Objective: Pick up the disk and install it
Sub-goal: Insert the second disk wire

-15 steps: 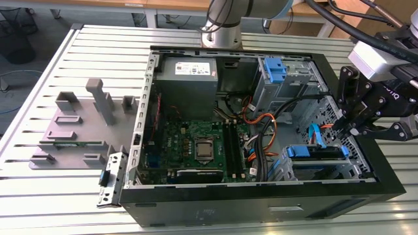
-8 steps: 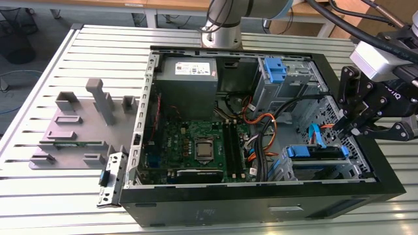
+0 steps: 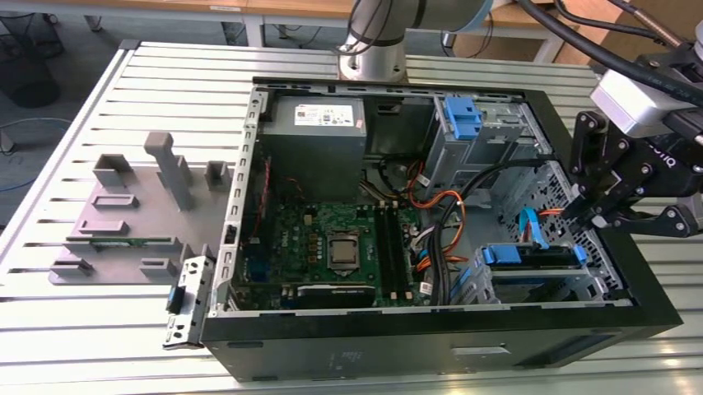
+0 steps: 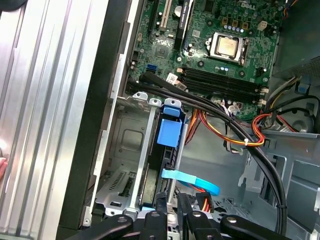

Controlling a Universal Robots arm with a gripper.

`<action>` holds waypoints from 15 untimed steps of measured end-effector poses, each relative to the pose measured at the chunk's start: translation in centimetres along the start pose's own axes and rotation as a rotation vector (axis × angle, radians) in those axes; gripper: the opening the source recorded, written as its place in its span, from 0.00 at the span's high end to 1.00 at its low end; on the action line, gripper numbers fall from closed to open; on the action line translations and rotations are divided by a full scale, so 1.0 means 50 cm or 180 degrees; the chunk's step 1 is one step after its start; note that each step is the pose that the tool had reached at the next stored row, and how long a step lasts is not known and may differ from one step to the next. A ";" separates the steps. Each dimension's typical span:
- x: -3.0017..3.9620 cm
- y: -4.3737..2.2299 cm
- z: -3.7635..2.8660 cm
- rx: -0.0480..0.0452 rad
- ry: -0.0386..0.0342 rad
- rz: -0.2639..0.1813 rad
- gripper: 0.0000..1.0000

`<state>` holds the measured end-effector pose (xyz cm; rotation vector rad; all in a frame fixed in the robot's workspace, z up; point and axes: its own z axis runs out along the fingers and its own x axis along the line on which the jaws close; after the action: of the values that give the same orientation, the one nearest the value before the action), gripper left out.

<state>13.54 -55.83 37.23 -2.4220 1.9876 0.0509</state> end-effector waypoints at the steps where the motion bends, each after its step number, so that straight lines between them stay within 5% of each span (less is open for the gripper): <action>1: 0.000 -0.002 0.000 0.0000 0.0000 0.0000 0.76; 15: 0.003 -0.015 0.010 -0.0006 0.0004 -0.0145 0.76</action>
<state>14.28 -55.82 36.74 -2.4679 1.9330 0.0510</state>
